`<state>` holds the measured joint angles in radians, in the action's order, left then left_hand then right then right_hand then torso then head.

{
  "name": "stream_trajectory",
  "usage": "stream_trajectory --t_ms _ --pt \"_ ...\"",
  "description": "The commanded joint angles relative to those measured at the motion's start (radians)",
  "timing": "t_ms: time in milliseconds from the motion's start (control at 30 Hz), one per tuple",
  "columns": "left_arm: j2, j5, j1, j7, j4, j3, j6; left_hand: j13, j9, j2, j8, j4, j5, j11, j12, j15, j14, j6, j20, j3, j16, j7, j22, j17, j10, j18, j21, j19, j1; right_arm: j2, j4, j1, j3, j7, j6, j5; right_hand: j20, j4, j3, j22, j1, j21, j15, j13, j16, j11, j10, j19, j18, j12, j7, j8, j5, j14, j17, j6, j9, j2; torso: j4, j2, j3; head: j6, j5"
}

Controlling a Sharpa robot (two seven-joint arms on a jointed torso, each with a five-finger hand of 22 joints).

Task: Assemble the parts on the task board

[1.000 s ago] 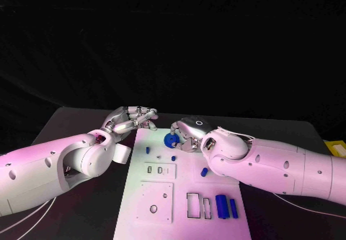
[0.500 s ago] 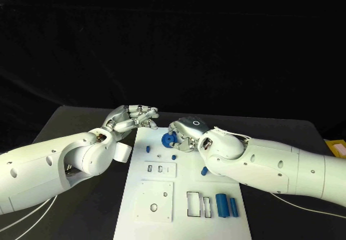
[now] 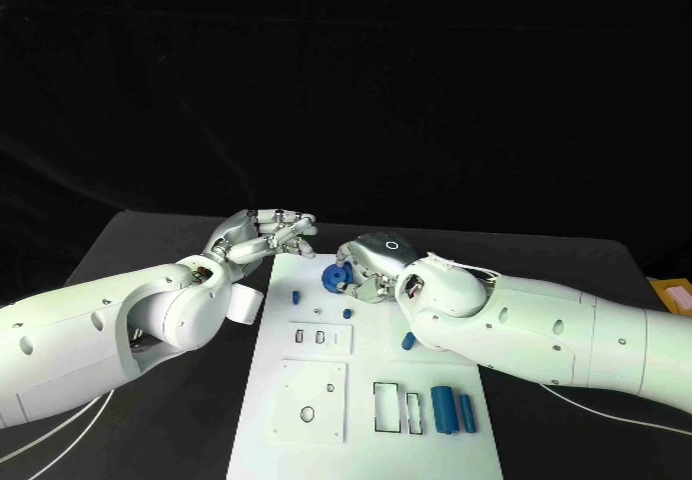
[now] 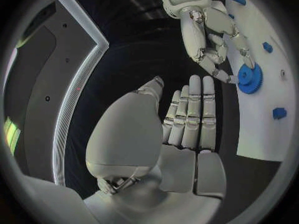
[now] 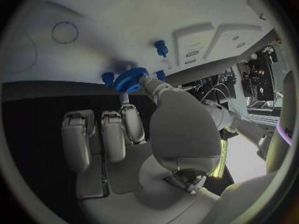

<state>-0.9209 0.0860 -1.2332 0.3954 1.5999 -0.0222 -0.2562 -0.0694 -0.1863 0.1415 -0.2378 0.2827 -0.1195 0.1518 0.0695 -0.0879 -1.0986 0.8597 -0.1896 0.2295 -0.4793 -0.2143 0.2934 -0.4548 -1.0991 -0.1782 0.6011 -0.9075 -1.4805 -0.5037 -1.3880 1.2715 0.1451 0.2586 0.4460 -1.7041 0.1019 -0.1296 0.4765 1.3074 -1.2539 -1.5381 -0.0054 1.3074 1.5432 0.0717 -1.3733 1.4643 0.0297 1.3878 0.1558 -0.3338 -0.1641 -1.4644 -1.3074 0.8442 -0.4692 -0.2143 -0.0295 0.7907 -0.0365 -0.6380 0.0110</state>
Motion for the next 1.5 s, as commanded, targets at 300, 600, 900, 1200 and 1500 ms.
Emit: stream_trajectory --t_ms 300,600,900,1200,1500 --pt "-0.002 0.003 -0.002 0.005 0.003 0.001 0.015 0.001 0.001 -0.001 0.006 -0.001 0.006 0.001 -0.004 -0.001 0.012 -0.010 0.000 0.005 -0.002 -0.001 0.002 -0.003 0.006 0.000 0.004 0.009 0.000 -0.017 -0.008 -0.004 0.003 0.002 -0.018 -0.008 0.008 -0.004 -0.002 0.218 0.012 0.004 0.009 0.016 0.002 0.004 0.005 0.068 -0.016 -0.001 0.003 0.006 0.002 -0.090 -0.187 -0.007 0.001 -0.002 0.0006 0.000 0.0008 -0.005 -0.001" --pt "-0.002 0.003 -0.002 0.005 0.001 0.001 0.015 0.001 0.001 -0.001 0.006 -0.001 0.006 0.001 -0.004 -0.001 0.012 -0.010 0.000 0.005 -0.002 -0.001 0.002 -0.003 0.006 0.000 0.004 0.009 0.000 -0.023 -0.020 -0.005 0.003 0.000 -0.010 -0.008 0.009 -0.005 -0.001 0.220 0.013 0.003 0.010 0.018 0.002 0.004 0.003 0.070 -0.016 0.001 0.002 0.005 0.000 -0.090 -0.187 -0.004 0.000 -0.001 0.0010 0.000 0.0014 -0.006 0.000" --pt "-0.002 0.003 -0.002 0.005 0.000 0.001 0.014 0.001 0.001 -0.001 0.006 -0.001 0.006 0.001 -0.004 -0.001 0.012 -0.010 0.000 0.005 -0.002 -0.001 0.002 -0.003 0.006 0.000 0.004 0.009 0.000 -0.027 -0.027 -0.005 0.003 -0.003 -0.006 -0.006 0.009 -0.007 -0.002 0.220 0.016 0.003 0.010 0.018 0.001 0.004 0.003 0.070 -0.016 0.001 0.002 0.005 -0.001 -0.090 -0.186 -0.001 -0.001 -0.001 0.0003 0.001 0.0011 -0.008 -0.001" --pt "-0.003 0.003 -0.002 0.005 0.000 0.001 0.015 0.001 0.001 -0.001 0.006 -0.001 0.006 0.001 -0.004 -0.001 0.012 -0.010 0.000 0.005 -0.002 -0.001 0.002 -0.003 0.006 0.000 0.004 0.009 0.000 -0.032 -0.032 -0.006 0.003 0.002 -0.009 -0.005 0.010 -0.009 -0.003 0.219 0.019 0.004 0.010 0.017 0.001 0.004 0.003 0.069 -0.016 0.000 0.002 0.005 -0.001 -0.089 -0.185 0.000 -0.001 -0.002 0.0001 0.001 0.0002 -0.009 -0.001" --pt "-0.002 0.003 -0.002 0.005 -0.003 0.001 0.015 0.000 0.001 0.000 0.007 -0.001 0.006 0.001 -0.004 -0.001 0.014 -0.010 -0.001 0.006 -0.001 -0.001 0.002 -0.005 0.007 0.000 0.006 0.012 0.000 -0.042 -0.038 -0.006 0.003 0.011 0.000 -0.008 0.010 -0.013 -0.007 0.220 0.026 0.003 0.010 0.015 0.000 0.004 0.006 0.070 -0.016 -0.003 0.002 0.008 0.000 -0.089 -0.183 -0.001 -0.001 -0.006 0.0007 0.001 0.0004 -0.010 0.000"
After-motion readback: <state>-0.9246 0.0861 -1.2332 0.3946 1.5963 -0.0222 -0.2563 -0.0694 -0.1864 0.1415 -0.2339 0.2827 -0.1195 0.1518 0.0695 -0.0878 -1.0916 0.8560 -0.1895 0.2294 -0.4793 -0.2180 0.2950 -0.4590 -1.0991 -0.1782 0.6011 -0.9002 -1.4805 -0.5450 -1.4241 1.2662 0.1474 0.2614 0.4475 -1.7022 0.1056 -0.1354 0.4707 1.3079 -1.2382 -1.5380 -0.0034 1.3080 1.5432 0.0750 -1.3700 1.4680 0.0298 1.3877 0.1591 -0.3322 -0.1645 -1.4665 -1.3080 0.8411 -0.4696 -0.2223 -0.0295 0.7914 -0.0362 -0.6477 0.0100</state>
